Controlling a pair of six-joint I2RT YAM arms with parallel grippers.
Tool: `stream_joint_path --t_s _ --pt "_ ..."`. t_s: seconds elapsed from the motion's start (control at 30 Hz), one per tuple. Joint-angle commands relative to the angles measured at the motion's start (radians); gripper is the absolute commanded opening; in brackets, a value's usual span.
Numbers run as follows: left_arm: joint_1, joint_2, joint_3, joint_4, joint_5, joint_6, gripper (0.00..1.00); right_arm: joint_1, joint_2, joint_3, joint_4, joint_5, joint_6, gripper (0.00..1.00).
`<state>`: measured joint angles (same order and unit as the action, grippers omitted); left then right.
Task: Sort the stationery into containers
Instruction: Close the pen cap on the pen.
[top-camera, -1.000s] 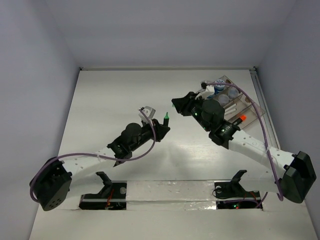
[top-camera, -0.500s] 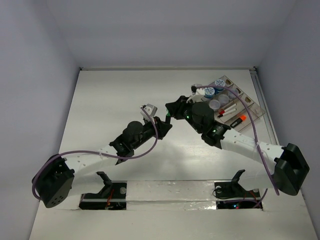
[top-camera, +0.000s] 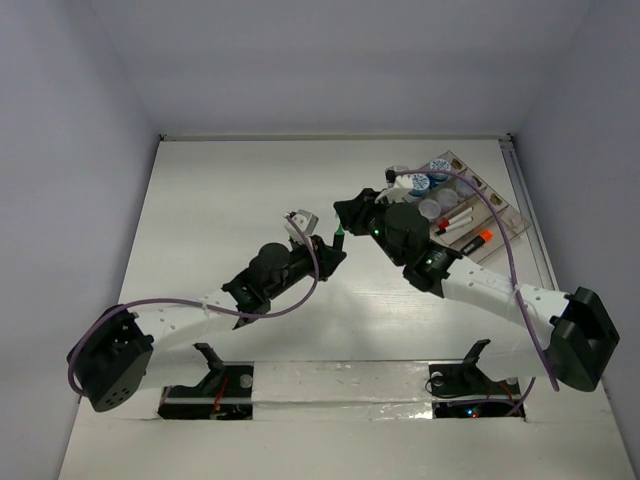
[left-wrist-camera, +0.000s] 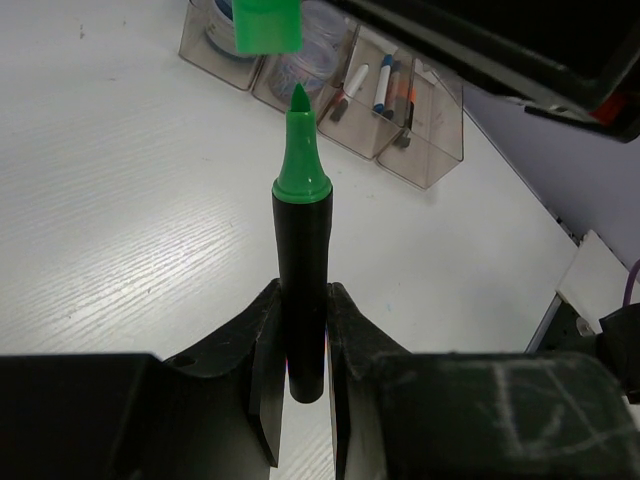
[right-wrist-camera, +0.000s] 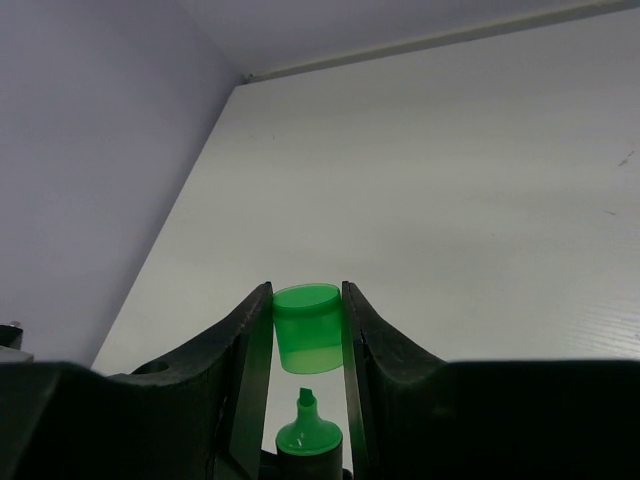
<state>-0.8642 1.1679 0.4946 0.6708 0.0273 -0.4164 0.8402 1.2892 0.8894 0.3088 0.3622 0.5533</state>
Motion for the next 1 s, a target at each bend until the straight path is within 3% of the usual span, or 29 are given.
stream_joint_path --t_s 0.0,0.97 --pt "-0.006 0.009 0.042 0.056 0.014 0.005 0.0 0.011 -0.041 0.037 0.078 0.029 -0.01 0.0" --pt "-0.006 -0.002 0.079 0.044 -0.086 0.039 0.0 0.048 -0.053 -0.043 0.067 0.03 0.037 0.0"
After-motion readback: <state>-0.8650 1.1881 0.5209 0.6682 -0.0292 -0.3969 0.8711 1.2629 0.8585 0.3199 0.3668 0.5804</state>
